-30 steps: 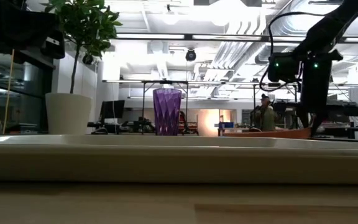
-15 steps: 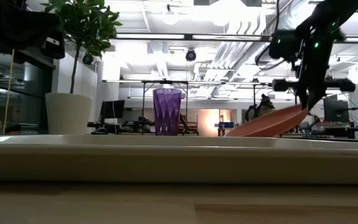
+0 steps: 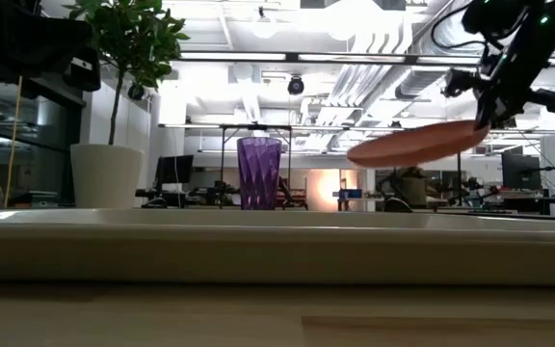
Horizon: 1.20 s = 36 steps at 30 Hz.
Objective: Pick and place plate/cup/fork/spoon on tray
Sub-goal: Put the orange plate on the gray tray
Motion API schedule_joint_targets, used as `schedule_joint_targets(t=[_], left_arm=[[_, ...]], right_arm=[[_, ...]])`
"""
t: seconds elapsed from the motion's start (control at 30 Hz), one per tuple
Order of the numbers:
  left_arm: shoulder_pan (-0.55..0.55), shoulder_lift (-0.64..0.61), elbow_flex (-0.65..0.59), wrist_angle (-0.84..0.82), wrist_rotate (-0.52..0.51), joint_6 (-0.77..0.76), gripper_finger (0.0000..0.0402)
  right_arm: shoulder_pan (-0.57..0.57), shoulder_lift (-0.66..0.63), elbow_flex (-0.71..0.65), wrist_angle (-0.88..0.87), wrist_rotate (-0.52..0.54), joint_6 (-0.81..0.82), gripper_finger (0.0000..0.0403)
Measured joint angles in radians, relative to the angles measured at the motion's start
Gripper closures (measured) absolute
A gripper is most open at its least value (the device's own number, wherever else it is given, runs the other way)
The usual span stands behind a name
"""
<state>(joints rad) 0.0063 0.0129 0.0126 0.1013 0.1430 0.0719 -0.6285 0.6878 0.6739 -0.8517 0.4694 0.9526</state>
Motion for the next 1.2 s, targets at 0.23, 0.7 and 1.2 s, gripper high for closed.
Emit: schedule_joint_targets(t=[0.23,0.7,1.2], left_arm=[[0.0,0.0,0.0,0.0,0.0,0.0,0.0401],[0.0,0.0,0.0,0.0,0.0,0.0,0.0401],[0.0,0.0,0.0,0.0,0.0,0.0,0.0401]], right_arm=[[0.002,-0.036,0.0,0.157,-0.307,-0.154,0.0402],[0.294,0.131,0.0,0.499,-0.587,-0.265,0.0402],[0.629,0.462,0.072,0.75,-0.436,-0.244,0.0403]])
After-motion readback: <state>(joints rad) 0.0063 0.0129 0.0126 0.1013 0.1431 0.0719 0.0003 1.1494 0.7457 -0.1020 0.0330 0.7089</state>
